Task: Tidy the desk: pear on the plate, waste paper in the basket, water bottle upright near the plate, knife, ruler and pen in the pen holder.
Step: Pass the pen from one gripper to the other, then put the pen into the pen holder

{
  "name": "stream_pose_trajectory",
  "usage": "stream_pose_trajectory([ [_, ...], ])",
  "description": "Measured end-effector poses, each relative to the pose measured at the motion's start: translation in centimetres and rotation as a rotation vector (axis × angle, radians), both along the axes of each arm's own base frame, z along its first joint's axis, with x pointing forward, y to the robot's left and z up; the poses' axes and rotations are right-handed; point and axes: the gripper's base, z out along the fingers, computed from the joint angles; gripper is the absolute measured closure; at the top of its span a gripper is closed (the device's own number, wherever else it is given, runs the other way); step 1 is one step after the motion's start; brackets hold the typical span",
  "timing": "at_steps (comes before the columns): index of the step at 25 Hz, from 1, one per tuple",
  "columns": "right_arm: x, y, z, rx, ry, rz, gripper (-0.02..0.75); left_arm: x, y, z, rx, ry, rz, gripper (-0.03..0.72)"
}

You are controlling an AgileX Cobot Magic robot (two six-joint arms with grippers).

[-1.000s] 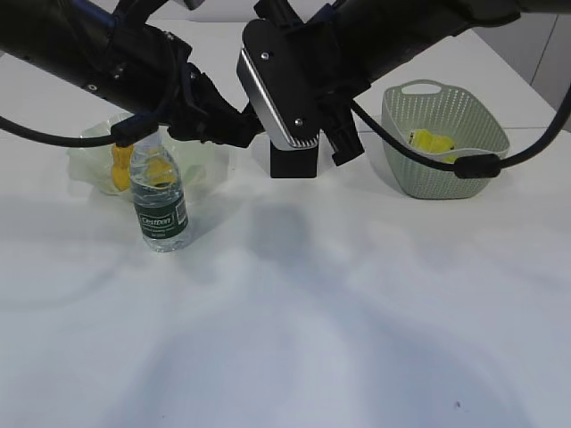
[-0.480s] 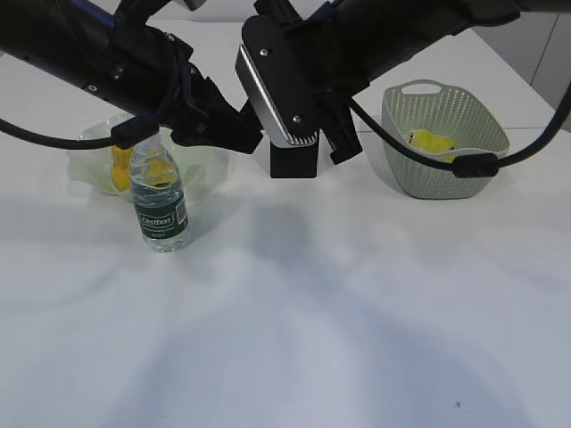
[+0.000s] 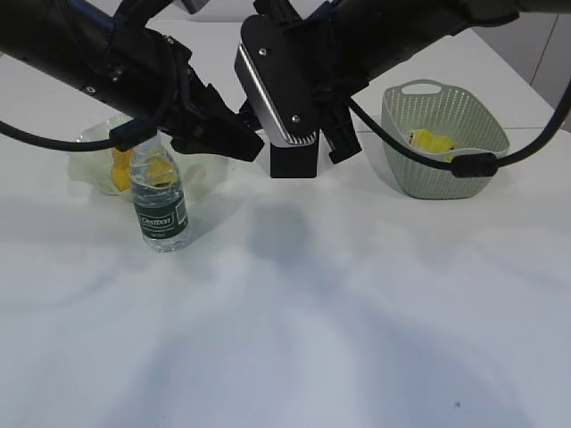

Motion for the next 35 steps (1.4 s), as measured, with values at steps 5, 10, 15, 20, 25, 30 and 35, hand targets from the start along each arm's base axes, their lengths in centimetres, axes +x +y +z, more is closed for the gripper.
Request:
stream_pose_trajectory([
  [5, 0.0, 0.0, 0.0, 0.004, -0.004, -0.004, 0.663, -0.1, 0.2, -0.3, 0.037, 0.009, -0.014, 0.230],
  [10, 0.1, 0.0, 0.1, 0.012, 0.002, -0.014, 0.663, -0.2, 0.3, -0.4, 0.063, 0.009, -0.018, 0.227],
  [15, 0.2, -0.2, 0.1, 0.032, 0.017, -0.035, 0.663, -0.2, 0.5, -0.6, 0.089, 0.009, -0.016, 0.226],
  [20, 0.7, -0.8, 0.3, 0.099, 0.047, -0.084, 0.663, -0.1, 0.7, -0.8, 0.123, 0.011, -0.010, 0.226],
  [25, 1.3, -1.2, 0.8, 0.190, 0.052, -0.144, 0.663, 0.5, 2.2, -0.9, 0.127, 0.027, 0.032, 0.225],
  [30, 2.0, -1.7, 0.9, 0.263, 0.076, -0.198, 0.663, 1.1, 3.6, -0.9, 0.123, 0.039, 0.068, 0.225],
  [35, 4.1, -2.7, -1.4, 0.302, 0.121, -0.286, 0.663, 1.3, 4.1, -0.8, 0.120, 0.041, 0.083, 0.225],
])
